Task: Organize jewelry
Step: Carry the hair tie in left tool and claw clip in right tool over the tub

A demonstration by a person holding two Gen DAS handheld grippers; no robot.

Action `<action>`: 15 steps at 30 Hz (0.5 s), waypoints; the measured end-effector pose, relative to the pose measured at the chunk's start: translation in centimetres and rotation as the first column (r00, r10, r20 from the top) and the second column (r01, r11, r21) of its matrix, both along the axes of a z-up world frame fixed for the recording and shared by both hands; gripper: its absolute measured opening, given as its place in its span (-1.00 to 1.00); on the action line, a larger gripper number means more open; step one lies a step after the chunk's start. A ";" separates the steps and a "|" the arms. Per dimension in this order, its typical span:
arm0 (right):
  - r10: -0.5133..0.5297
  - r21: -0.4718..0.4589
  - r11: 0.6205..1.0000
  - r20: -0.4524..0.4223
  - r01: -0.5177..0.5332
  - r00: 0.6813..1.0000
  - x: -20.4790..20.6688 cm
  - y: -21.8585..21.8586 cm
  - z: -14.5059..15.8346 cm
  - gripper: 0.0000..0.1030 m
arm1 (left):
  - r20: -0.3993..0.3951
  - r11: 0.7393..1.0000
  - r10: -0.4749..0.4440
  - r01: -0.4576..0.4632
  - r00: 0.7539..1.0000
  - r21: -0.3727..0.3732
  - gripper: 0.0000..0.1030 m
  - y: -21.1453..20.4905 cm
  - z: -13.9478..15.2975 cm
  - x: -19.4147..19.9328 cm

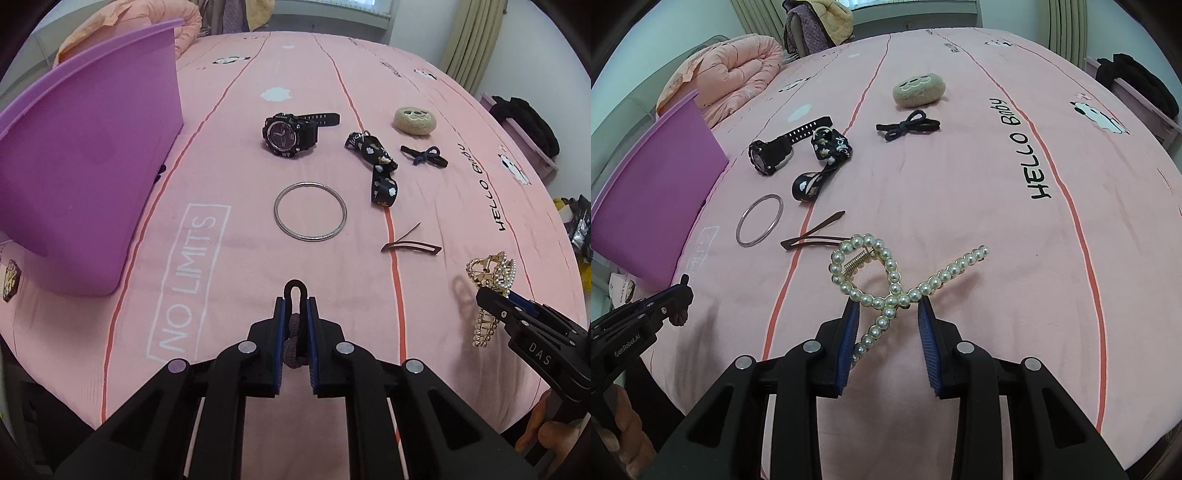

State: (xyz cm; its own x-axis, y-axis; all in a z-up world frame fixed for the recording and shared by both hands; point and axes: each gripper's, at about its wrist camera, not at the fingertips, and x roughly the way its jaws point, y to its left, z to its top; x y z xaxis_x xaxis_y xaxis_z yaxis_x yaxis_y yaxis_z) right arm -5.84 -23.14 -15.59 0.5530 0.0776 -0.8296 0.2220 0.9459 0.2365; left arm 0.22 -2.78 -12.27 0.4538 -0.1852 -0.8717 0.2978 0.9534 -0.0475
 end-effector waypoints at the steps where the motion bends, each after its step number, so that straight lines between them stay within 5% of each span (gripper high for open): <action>1: 0.001 0.000 1.000 0.010 -0.001 1.000 -0.2 0.0 0.4 -0.38 | 0.007 1.000 0.001 -0.001 1.000 0.001 -0.79 0.1 0.3 -0.1; 15: 0.087 -0.036 0.996 0.169 -0.082 0.982 -0.5 3.0 9.0 -0.38 | 0.142 0.999 0.022 -0.018 0.990 -0.030 -0.79 1.9 7.9 -0.6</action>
